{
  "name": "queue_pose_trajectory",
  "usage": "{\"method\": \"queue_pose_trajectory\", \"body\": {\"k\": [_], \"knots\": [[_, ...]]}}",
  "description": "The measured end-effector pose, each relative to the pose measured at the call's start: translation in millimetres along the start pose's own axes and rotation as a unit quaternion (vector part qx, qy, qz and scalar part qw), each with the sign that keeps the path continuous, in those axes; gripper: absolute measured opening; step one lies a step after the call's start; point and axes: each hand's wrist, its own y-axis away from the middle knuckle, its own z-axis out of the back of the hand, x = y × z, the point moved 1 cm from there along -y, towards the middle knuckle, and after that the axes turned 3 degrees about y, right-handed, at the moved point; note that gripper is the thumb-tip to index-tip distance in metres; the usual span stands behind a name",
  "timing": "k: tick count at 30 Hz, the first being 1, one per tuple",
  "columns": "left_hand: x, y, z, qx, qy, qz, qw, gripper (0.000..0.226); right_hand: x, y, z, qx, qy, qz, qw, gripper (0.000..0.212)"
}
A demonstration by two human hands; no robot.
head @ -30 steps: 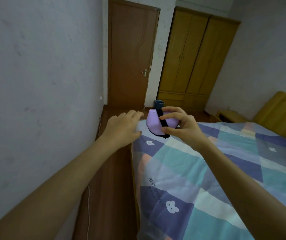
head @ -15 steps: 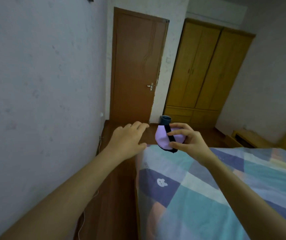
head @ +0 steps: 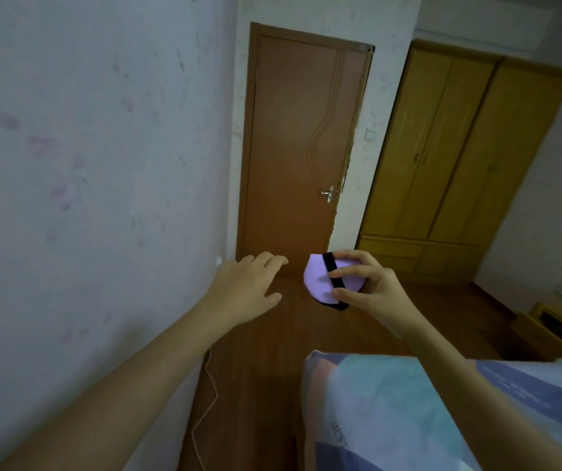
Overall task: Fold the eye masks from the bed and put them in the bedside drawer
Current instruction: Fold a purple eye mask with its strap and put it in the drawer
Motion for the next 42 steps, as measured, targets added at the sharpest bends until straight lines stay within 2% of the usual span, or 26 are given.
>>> {"method": "queue_pose_trajectory", "body": {"k": [9, 15, 23, 28, 34, 42], "knots": [[93, -197, -79, -0.011, 0.02, -0.058, 0.998, 0.06, -118, -176, 18, -0.06, 0.038, 0.012, 0.997, 0.025], [152, -334, -129, -0.019, 0.004, -0.062, 0.998, 0.059, -217, -307, 22, -0.073, 0.041, 0.018, 0.996, 0.024], [224, -495, -186, -0.03, 0.002, -0.073, 0.997, 0.059, -319, -458, 30, -0.049, 0.042, 0.02, 0.998, 0.023], [257, -614, -244, -0.035, 0.014, -0.114, 0.993, 0.058, -397, -533, 45, -0.074, 0.059, -0.018, 0.995, 0.024], [246, -768, -324, -0.004, 0.055, -0.199, 0.978, 0.058, -486, -586, 103, -0.135, 0.091, -0.088, 0.983, 0.025], [149, -946, -427, 0.005, 0.101, -0.34, 0.935, 0.057, -604, -592, 220, -0.221, 0.149, -0.162, 0.95, 0.026]]}}
